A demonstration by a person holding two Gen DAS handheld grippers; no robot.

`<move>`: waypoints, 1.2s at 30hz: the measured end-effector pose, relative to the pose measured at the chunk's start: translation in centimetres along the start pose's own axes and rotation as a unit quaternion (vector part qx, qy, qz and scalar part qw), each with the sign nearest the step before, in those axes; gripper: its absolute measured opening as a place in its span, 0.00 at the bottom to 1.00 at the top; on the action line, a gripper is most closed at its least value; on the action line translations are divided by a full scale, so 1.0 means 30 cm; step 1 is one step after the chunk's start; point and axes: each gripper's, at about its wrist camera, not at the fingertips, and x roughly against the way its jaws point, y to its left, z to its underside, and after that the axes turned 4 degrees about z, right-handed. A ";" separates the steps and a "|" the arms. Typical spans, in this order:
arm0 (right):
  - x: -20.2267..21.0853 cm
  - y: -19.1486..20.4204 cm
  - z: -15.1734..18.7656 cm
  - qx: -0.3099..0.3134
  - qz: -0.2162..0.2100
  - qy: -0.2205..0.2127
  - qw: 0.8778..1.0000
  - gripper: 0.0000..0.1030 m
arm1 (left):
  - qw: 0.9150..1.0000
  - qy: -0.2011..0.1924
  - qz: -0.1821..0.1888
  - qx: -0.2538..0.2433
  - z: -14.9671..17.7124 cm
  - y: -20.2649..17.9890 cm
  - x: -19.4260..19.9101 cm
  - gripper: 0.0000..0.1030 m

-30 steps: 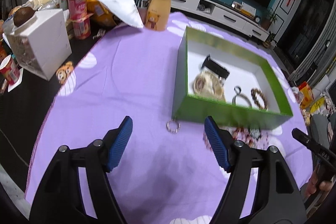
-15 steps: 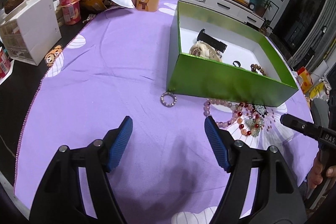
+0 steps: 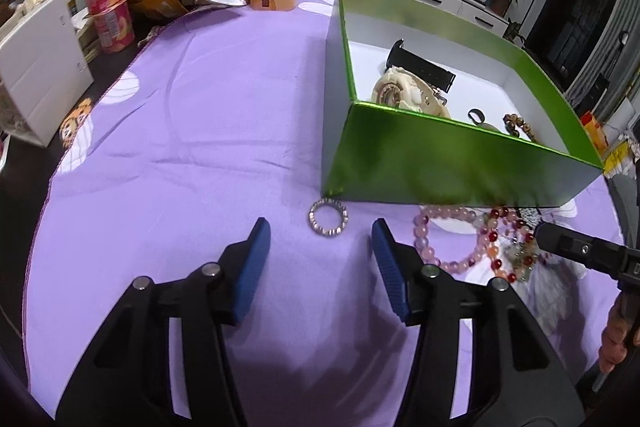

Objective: Organize jewelry
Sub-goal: 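Grasp the silver ring with the left tool while the right tool grasps the red bead bracelet, then carry the silver ring and red bead bracelet over the green box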

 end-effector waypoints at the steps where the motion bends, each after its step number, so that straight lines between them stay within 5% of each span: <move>1: -0.005 0.000 -0.001 0.001 0.002 0.001 1.000 0.28 | 1.000 0.000 -0.003 -0.006 -0.004 -0.007 -0.006 0.50; 12: -0.053 -0.010 -0.019 -0.021 -0.005 0.011 1.000 0.27 | 0.998 -0.014 -0.026 -0.052 -0.018 -0.041 -0.039 0.38; 16: -0.062 -0.006 -0.031 -0.025 -0.004 0.011 1.000 0.21 | 0.998 -0.014 -0.022 -0.054 -0.019 -0.041 -0.038 0.20; 22: -0.066 0.018 -0.031 -0.002 0.016 0.004 1.000 0.07 | 0.999 -0.017 -0.016 -0.048 -0.014 -0.037 -0.035 0.20; 36: 0.081 0.122 -0.033 0.045 -0.011 -0.038 0.998 0.07 | 1.000 -0.021 0.007 -0.005 0.017 0.018 0.041 0.19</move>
